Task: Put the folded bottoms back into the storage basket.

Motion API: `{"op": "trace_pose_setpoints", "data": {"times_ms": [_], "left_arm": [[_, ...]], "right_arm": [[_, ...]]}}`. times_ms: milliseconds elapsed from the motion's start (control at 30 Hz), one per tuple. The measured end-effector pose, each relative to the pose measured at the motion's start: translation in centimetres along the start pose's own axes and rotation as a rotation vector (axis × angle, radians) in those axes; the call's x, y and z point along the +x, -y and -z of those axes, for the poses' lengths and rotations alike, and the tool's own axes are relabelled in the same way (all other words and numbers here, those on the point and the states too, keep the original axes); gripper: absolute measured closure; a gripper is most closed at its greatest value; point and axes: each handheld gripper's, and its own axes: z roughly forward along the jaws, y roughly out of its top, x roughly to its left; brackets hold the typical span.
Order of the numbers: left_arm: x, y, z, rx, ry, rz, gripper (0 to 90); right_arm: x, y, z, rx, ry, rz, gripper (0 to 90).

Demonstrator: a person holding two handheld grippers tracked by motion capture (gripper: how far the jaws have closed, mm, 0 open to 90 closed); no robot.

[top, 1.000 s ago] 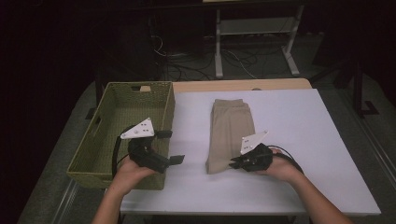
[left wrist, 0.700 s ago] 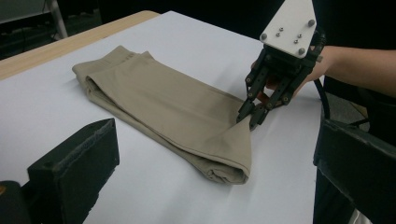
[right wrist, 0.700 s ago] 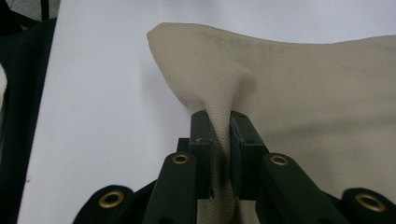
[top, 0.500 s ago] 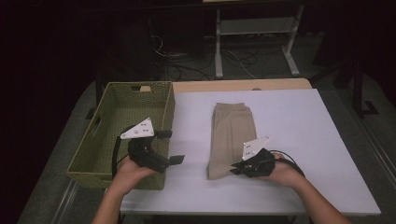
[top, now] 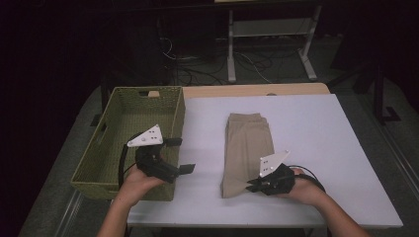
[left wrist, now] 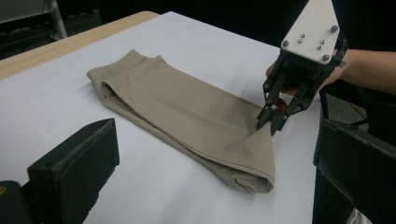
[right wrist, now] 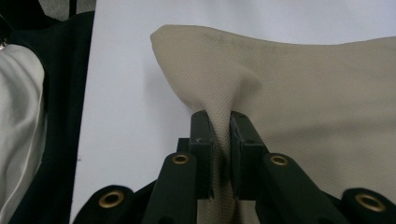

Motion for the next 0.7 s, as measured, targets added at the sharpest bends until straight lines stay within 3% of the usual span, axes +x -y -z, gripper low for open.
{"op": "trace_pose_setpoints", "data": {"times_ms": [400,700], "left_arm": [[0.0,0.0,0.0,0.001,-0.002,-0.001,0.4],[-0.1,0.0,0.0,0.003,-0.005,-0.006,0.4]], "right_arm": [[1.3,0.7,0.0,0.006,-0.022,-0.004,79.7],[1.4,1.1,-0.6,0.016,-0.027,-0.022,77.8]]}}
